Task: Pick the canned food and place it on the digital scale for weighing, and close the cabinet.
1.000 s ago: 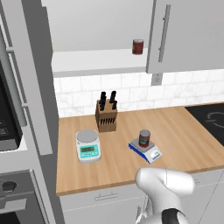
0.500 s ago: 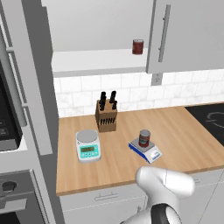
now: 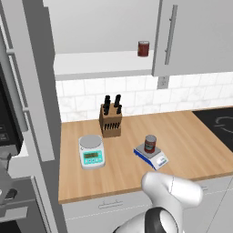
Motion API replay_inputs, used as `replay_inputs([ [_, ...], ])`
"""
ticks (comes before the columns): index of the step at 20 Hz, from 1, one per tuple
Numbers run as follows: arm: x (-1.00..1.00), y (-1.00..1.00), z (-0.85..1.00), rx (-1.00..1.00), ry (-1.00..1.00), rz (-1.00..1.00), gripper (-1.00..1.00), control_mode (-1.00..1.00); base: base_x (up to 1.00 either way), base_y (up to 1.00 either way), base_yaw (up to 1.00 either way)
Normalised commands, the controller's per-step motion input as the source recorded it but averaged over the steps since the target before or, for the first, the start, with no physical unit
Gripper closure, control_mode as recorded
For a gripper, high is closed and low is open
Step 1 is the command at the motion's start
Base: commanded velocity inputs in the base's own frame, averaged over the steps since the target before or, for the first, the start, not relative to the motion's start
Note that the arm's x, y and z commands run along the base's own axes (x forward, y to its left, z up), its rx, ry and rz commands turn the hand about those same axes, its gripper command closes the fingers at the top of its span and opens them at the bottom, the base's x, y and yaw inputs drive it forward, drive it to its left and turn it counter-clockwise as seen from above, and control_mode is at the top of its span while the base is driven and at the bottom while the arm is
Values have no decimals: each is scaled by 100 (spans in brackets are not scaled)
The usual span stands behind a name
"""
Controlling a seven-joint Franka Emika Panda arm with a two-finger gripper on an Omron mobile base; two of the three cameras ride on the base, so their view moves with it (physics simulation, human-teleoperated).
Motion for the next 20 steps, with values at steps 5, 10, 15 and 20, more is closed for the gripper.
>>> replay_inputs([
  [5, 90, -30, -12, -4, 14, -17, -100, -100, 0, 0, 0],
  [10, 100, -67, 0, -1, 20, -14, -100, -100, 0, 0, 0],
  [15, 100, -99, -8, 0, 25, -7, -100, -100, 0, 0, 0],
  [20, 95, -100, -6, 2, 18, -7, -100, -100, 0, 0, 0],
])
